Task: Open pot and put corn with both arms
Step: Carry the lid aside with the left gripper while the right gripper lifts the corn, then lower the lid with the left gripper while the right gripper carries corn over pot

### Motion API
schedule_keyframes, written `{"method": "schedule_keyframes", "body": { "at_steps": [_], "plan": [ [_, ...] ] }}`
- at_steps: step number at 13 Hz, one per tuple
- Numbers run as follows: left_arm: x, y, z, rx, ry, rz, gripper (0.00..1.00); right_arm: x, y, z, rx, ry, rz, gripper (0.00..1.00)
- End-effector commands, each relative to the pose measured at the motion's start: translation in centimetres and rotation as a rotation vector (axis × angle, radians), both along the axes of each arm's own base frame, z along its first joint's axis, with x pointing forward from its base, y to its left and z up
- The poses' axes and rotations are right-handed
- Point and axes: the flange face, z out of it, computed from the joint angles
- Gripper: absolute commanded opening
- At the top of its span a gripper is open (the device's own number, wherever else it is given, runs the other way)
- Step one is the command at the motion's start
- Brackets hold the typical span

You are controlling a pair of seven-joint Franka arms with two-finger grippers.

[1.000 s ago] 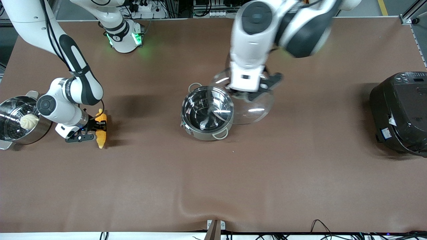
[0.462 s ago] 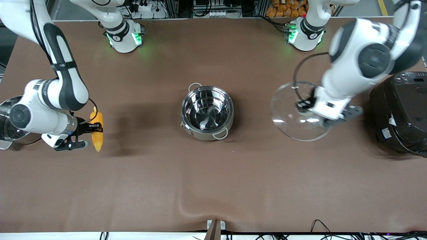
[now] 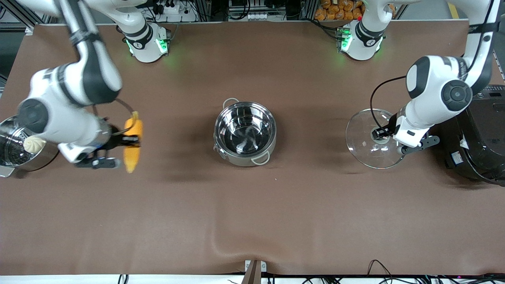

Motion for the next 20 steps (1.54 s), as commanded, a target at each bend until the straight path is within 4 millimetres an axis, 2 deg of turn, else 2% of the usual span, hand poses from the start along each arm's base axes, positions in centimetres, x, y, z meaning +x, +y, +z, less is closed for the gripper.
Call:
{"method": "schedule_keyframes", "body": {
  "at_steps": [1, 3, 5, 6, 7, 8, 9, 11, 12, 15, 16, 17, 20],
  "plan": [
    [0.1, 0.7, -3.8, -0.008, -0.027, -0.023, 0.0, -2.0, 7.6, 1.2, -0.029, -0.005, -0.083, 0.0],
    [0.3, 0.8, -7.0, 0.0, -0.018, -0.036, 0.0, -3.8, 12.0, 0.9, -0.045, -0.001, -0.124, 0.0],
    [0.6, 1.6, -9.0, 0.01, -0.013, -0.035, 0.0, -5.2, 15.6, 0.8, -0.056, -0.006, -0.152, 0.0],
    [0.9, 2.5, -9.5, 0.014, -0.019, -0.026, 0.05, -5.6, 16.9, 1.2, -0.055, -0.013, -0.169, 0.0],
    [1.2, 2.9, -9.6, 0.014, -0.021, -0.02, 0.28, -6.2, 18.4, 1.2, -0.058, -0.015, -0.182, 0.0],
    [1.6, 3.3, -9.3, 0.013, -0.029, -0.011, 0.95, -6.9, 20.1, 1.2, -0.06, -0.017, -0.194, 0.0],
    [1.9, 3.2, -8.7, 0.014, -0.041, -0.011, 1.0, -7.5, 21.8, 1.1, -0.062, -0.021, -0.211, 0.0],
    [2.7, 2.7, -7.2, 0.014, -0.046, -0.018, 1.0, -8.2, 25.1, -0.6, -0.064, -0.03, -0.238, 0.0],
    [3.4, 2.7, -5.7, 0.016, -0.047, -0.019, 1.0, -8.5, 26.5, -1.5, -0.056, -0.041, -0.256, 0.0],
    [6.6, 2.7, 1.2, 0.024, -0.002, -0.023, 1.0, -9.3, 29.6, -5.0, -0.045, -0.061, -0.287, 0.0],
    [7.5, 2.1, 3.0, 0.026, 0.024, -0.03, 1.0, -9.6, 30.3, -6.1, -0.047, -0.062, -0.293, 0.0],
    [8.0, 1.2, 4.7, 0.028, 0.032, -0.044, 1.0, -9.6, 30.7, -7.0, -0.045, -0.066, -0.303, 0.0],
    [9.3, 0.9, 10.6, 0.028, 0.007, -0.072, 1.0, -9.9, 32.0, -9.9, -0.037, -0.074, -0.299, 0.03]
  ]
}}
